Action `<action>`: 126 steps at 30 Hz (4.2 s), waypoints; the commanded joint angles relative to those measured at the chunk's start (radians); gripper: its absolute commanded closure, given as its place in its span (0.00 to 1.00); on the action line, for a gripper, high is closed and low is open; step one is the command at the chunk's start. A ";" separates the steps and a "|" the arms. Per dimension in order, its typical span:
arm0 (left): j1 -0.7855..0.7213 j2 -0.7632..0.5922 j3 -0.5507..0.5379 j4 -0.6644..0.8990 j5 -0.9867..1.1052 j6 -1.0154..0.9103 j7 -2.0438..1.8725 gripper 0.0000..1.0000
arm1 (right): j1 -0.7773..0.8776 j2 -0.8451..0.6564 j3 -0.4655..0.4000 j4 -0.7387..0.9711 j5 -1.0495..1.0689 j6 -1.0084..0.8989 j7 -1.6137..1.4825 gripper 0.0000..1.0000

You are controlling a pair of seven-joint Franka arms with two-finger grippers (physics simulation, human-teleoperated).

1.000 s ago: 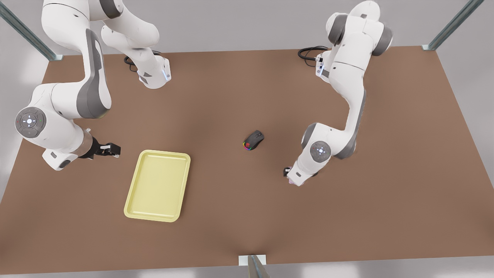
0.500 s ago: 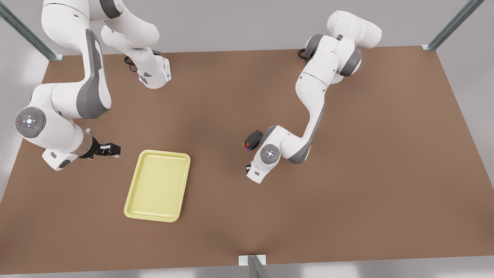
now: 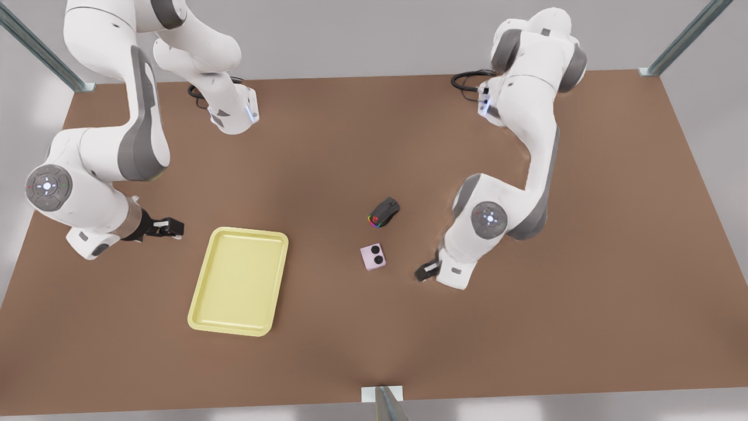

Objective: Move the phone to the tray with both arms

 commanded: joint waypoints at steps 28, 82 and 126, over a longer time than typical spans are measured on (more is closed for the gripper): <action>0.290 -0.410 -0.109 -0.292 0.094 -0.579 0.816 0.00 | 0.550 0.818 0.139 0.583 -0.106 0.487 0.727 0.00; 0.286 -0.395 -0.160 -0.241 0.082 -0.592 0.813 0.00 | 0.622 0.828 0.144 0.372 -0.207 0.565 0.555 0.00; 0.286 -0.389 -0.161 -0.238 0.131 -0.597 0.813 0.00 | -0.034 0.226 0.191 0.218 -0.170 0.105 0.017 0.00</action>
